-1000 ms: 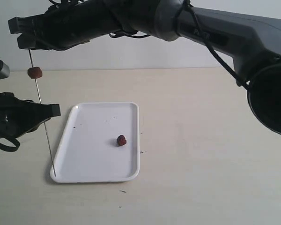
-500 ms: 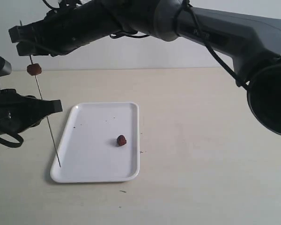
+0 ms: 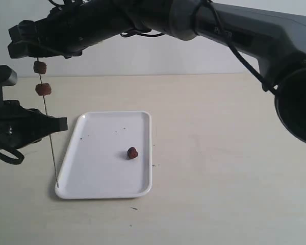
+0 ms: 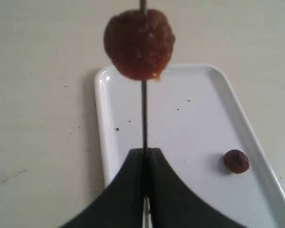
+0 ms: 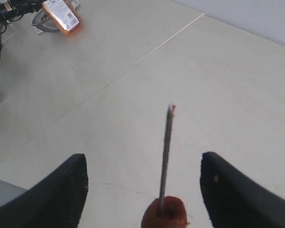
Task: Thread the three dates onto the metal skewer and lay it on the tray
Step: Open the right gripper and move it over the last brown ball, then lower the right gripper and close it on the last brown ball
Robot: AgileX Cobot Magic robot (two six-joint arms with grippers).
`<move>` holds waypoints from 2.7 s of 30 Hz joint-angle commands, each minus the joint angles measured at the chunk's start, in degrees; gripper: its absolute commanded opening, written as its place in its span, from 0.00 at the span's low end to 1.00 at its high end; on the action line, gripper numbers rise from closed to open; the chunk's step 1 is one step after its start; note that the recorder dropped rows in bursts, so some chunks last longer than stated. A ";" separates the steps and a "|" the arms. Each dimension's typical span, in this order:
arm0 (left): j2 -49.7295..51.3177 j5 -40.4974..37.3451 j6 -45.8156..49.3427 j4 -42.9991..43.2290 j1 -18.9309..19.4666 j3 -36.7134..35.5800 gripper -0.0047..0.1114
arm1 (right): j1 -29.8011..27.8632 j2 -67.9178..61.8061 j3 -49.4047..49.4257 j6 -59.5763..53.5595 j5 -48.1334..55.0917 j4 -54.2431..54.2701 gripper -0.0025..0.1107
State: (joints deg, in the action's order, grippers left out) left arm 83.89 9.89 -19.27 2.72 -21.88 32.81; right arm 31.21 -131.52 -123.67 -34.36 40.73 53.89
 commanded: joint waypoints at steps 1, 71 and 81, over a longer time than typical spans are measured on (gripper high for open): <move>-0.15 -1.88 1.63 0.05 0.13 0.45 0.04 | 0.01 3.95 -0.10 7.88 -0.22 -10.94 0.60; -6.26 -33.39 15.21 -0.96 0.01 0.45 0.04 | 0.13 -2.60 18.17 -46.39 12.71 -49.61 0.51; -6.26 -33.14 15.21 -1.20 0.01 0.45 0.04 | 0.13 -4.13 18.17 -46.38 13.75 -49.47 0.51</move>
State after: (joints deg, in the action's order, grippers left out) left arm 77.60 -23.98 -4.06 2.13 -21.88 32.90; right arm 31.21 -135.26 -105.62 -80.87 54.07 4.29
